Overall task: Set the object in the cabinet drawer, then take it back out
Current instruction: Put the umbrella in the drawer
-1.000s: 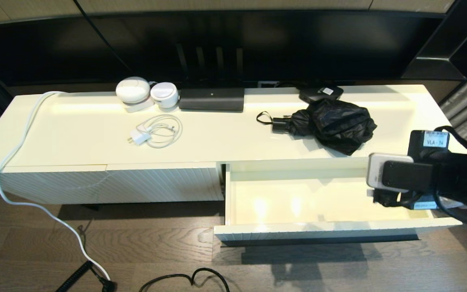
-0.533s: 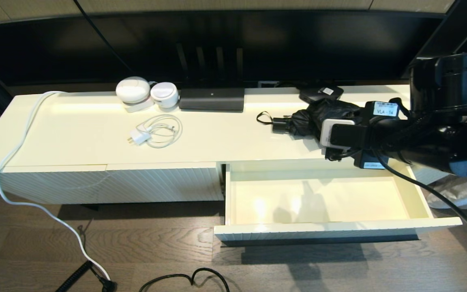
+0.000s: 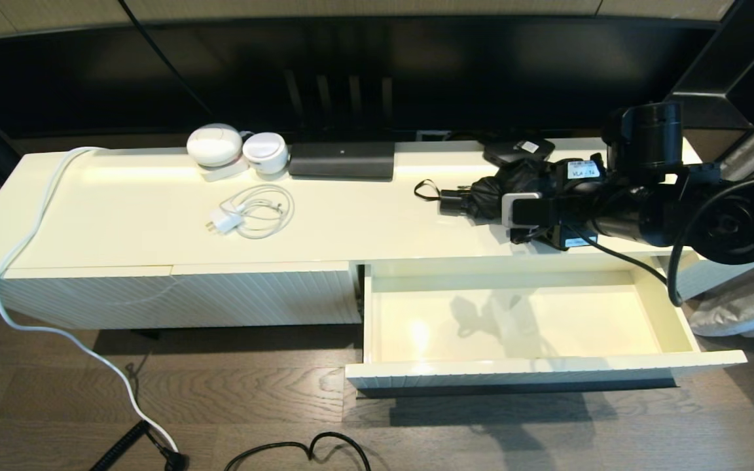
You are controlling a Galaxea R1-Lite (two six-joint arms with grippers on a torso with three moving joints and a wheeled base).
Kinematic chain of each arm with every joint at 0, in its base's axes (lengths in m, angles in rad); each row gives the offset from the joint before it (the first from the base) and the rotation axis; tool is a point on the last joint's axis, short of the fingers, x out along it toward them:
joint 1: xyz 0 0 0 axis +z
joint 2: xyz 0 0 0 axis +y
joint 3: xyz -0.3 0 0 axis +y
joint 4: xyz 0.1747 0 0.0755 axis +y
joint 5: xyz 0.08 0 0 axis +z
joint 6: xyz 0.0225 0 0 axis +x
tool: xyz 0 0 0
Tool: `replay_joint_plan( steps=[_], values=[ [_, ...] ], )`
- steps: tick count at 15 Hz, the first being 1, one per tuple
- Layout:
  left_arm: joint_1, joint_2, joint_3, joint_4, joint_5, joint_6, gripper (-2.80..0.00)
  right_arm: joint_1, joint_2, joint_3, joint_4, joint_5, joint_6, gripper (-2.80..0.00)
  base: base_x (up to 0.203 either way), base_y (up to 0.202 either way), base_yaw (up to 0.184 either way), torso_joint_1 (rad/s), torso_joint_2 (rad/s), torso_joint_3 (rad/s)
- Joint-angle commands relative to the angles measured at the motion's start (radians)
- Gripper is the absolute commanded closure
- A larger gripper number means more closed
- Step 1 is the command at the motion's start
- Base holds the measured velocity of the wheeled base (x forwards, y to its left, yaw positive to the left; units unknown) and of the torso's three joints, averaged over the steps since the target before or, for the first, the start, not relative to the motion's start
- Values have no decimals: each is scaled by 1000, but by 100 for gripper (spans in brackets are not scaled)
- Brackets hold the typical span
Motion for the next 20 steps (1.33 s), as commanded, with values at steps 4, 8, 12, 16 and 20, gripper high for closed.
replay_joint_plan(
  steps=[4, 8, 12, 16, 20],
  values=[
    [0, 1, 0, 0, 0, -1, 0, -29, 84, -87, -2, 21, -48, -280, 0, 0, 0, 0, 0, 0],
    [1, 1, 0, 1, 0, -1, 0, -29, 142, -152, -2, 36, -65, -280, 0, 0, 0, 0, 0, 0],
    [1, 1, 0, 0, 0, -1, 0, -35, 174, -193, -2, 40, -79, -280, 0, 0, 0, 0, 0, 0],
    [1, 1, 0, 0, 0, -1, 0, -37, 183, -197, 0, 37, -72, -280, 0, 0, 0, 0, 0, 0],
    [1, 1, 0, 1, 0, -1, 0, -39, 198, -240, 1, 35, -69, 0, 0, 0, 0, 0, 0, 0]
  ],
)
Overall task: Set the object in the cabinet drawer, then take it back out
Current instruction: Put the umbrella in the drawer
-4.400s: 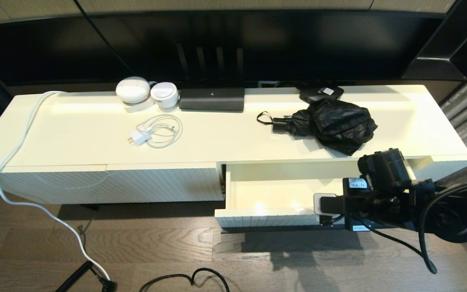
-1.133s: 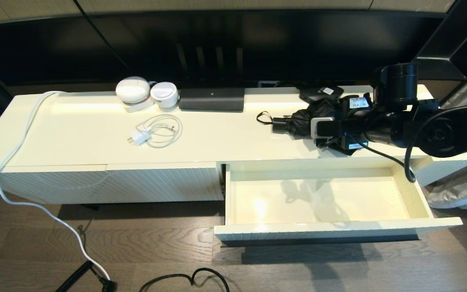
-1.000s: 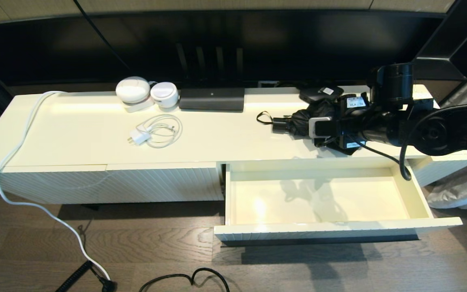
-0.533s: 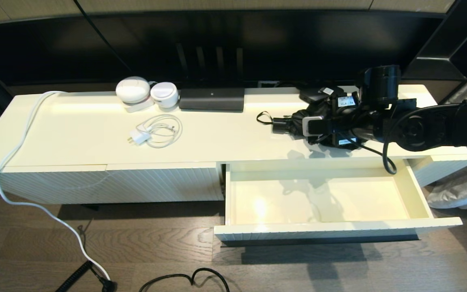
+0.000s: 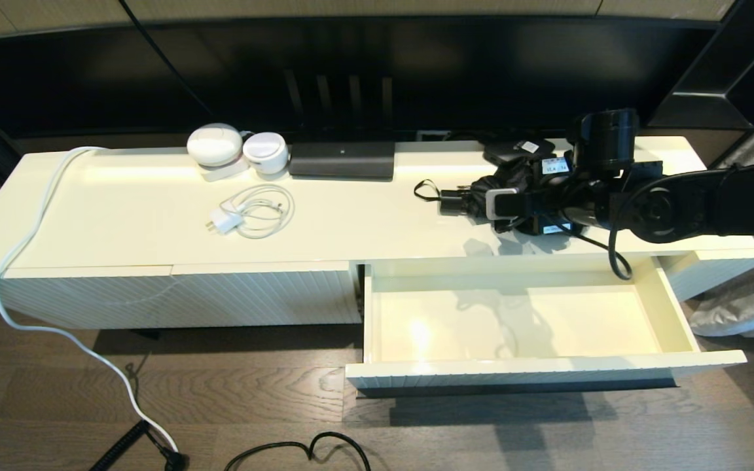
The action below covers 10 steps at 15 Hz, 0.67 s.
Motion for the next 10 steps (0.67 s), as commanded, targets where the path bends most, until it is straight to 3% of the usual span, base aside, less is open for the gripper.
replay_joint_plan(
  steps=[1, 10],
  values=[
    [0, 1, 0, -1, 0, -1, 0, 0, 9, -17, -2, -2, -8, 0, 0, 0, 0, 0, 0, 0],
    [0, 1, 0, -1, 0, -1, 0, -2, 10, -8, 4, -6, -4, 0, 0, 0, 0, 0, 0, 0]
  ],
)
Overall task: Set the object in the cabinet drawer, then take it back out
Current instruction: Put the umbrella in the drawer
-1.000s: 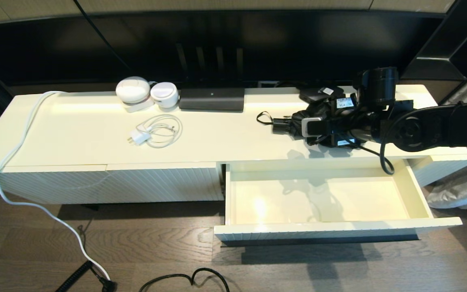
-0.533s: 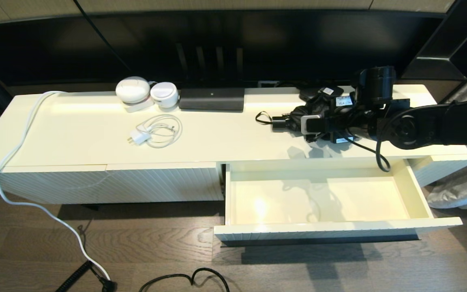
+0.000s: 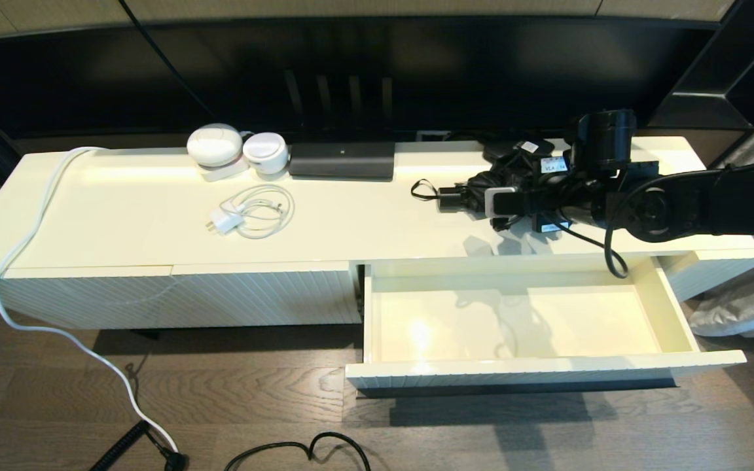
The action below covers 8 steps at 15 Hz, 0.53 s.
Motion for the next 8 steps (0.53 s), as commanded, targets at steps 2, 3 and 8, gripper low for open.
replay_joint_plan(
  steps=[2, 3, 8],
  values=[
    [0, 1, 0, -1, 0, -1, 0, 2, -42, 16, 7, -8, 6, 0, 0, 0, 0, 0, 0, 0],
    [1, 1, 0, 0, 0, -1, 0, 5, -63, 20, 13, -9, 12, 0, 0, 0, 0, 0, 0, 0],
    [1, 1, 0, 0, 0, -1, 0, 29, -202, 77, 68, -23, 55, 0, 0, 0, 0, 0, 0, 0]
  ],
)
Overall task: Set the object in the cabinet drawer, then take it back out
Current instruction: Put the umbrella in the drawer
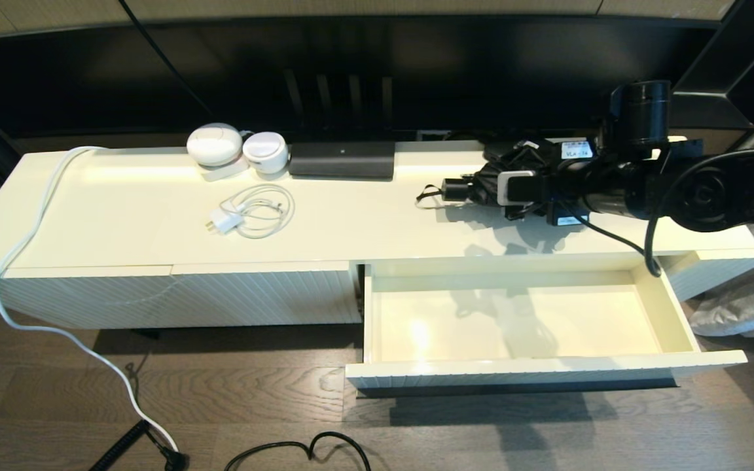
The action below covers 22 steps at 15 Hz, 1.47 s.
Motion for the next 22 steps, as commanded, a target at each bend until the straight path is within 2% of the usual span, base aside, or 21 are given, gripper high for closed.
replay_joint_plan(
  steps=[1, 4, 9, 12, 14, 18, 22],
  values=[
    [0, 1, 0, -1, 0, -1, 0, 12, -85, 25, 4, -8, -2, 0, 0, 0, 0, 0, 0, 0],
    [1, 1, 0, -1, 0, -1, 0, 32, -203, 74, 105, -29, 22, 0, 0, 0, 0, 0, 0, 0],
    [0, 1, 0, -1, 0, -1, 0, 78, -400, 264, 282, -69, 88, 0, 0, 0, 0, 0, 0, 0],
    [1, 1, 0, -1, 0, -1, 0, 86, -508, 430, 335, -75, 198, 0, 0, 0, 0, 0, 0, 0],
    [1, 1, 0, 0, 0, -1, 0, 88, -526, 509, 341, -72, 263, 0, 0, 0, 0, 0, 0, 0],
    [1, 1, 0, -1, 0, -1, 0, 87, -480, 611, 284, -43, 336, 0, 0, 0, 0, 0, 0, 0],
    [0, 1, 0, 0, 0, -1, 0, 84, -377, 640, 198, -20, 340, 0, 0, 0, 0, 0, 0, 0]
  ],
)
